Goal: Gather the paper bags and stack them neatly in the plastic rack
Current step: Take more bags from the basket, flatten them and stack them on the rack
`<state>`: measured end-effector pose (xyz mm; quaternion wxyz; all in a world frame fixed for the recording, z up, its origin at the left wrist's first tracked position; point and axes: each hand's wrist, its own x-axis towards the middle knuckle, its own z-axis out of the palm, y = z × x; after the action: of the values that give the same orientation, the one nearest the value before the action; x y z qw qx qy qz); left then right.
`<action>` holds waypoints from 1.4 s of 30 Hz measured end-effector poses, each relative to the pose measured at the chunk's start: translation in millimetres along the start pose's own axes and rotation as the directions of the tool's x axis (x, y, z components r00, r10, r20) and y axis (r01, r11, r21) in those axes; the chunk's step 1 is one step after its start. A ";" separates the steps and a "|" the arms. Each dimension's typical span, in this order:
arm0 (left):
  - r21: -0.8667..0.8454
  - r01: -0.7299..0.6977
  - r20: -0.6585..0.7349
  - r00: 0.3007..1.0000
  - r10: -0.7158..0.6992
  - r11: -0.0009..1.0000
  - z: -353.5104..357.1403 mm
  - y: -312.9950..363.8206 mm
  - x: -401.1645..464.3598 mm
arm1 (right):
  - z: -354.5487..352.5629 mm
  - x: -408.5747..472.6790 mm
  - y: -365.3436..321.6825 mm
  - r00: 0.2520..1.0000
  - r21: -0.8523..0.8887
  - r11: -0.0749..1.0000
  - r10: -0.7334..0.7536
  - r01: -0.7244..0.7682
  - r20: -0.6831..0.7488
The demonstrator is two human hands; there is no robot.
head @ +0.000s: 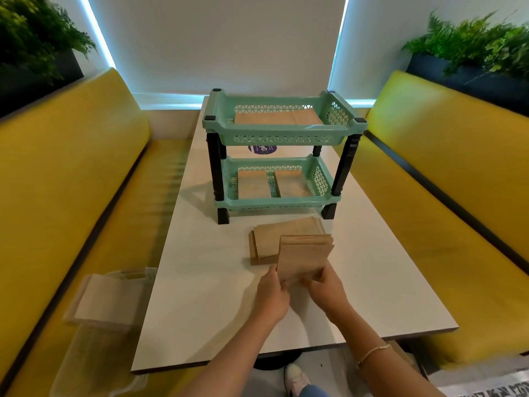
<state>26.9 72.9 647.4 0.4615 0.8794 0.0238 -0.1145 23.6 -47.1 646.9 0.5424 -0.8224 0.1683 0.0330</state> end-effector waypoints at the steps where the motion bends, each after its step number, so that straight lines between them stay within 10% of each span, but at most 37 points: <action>1: 0.014 -0.002 -0.009 1.000 0.002 1.000 0.3 0.3 -0.7 | -0.3 0.1 0.6 1.000 -0.013 1.000 0.004 -0.004 0.000; 17: 0.073 0.015 -0.261 0.965 0.005 0.997 -40.7 89.9 96.1 | -29.4 94.5 -102.3 0.985 -0.228 0.972 -0.089 0.054 -0.145; 42: 0.350 0.163 -0.134 0.983 -0.124 0.922 -24.8 124.4 218.2 | -7.8 225.2 -107.0 0.990 -0.488 0.872 -0.027 -0.044 -0.138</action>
<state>261.9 8.0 712.6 0.2812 0.9498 0.0920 -0.1022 268.0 -70.4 691.1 0.3034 -0.9324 0.1958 0.0191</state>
